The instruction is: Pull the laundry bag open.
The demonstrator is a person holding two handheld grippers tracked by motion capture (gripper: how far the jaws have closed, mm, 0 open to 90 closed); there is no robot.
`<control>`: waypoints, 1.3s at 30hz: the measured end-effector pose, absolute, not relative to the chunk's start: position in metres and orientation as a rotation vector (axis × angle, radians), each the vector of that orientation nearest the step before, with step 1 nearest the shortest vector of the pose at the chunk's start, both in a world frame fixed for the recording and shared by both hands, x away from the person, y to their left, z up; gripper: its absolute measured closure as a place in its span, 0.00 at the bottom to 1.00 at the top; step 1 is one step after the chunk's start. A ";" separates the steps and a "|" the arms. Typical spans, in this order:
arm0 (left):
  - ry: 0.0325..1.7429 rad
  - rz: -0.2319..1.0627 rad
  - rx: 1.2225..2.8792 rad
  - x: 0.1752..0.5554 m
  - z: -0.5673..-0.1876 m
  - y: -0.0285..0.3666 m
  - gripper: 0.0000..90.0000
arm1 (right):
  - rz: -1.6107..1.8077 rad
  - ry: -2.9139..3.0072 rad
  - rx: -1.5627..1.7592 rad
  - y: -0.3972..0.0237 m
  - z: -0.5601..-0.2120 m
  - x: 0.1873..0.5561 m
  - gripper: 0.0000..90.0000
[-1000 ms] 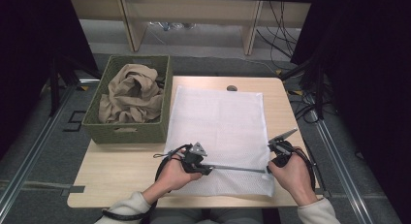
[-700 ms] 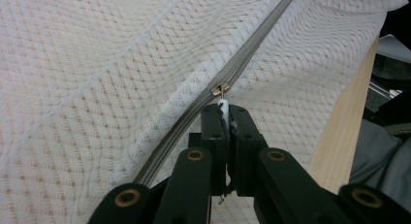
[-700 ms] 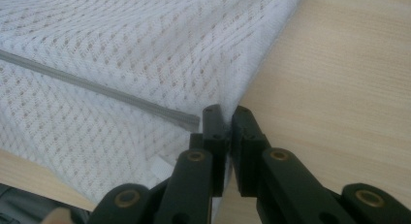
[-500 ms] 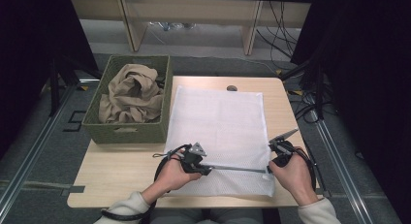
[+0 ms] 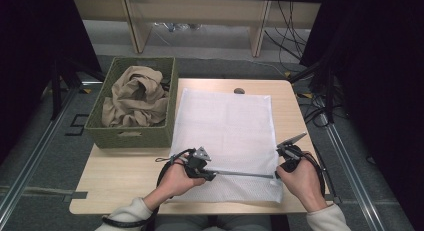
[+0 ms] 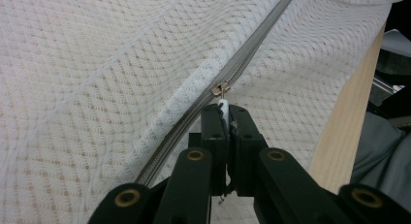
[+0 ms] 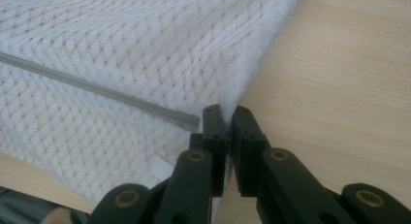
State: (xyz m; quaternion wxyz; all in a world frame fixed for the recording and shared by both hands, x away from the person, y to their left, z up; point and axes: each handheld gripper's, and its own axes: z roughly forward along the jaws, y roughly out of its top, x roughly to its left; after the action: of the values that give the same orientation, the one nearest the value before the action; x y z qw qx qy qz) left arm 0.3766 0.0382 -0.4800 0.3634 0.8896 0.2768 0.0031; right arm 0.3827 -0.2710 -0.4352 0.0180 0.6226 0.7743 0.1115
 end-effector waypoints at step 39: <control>0.740 0.018 2.341 0.377 -0.479 0.064 0.96 | 0.326 2.415 1.923 -0.268 -0.440 0.384 0.96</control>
State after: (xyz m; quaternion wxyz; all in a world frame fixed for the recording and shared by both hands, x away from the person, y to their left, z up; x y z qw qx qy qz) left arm 0.3773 0.0637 -0.4788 0.3365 0.8979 0.2837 0.0070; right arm 0.3843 -0.2676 -0.4398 0.0187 0.6193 0.7779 0.1049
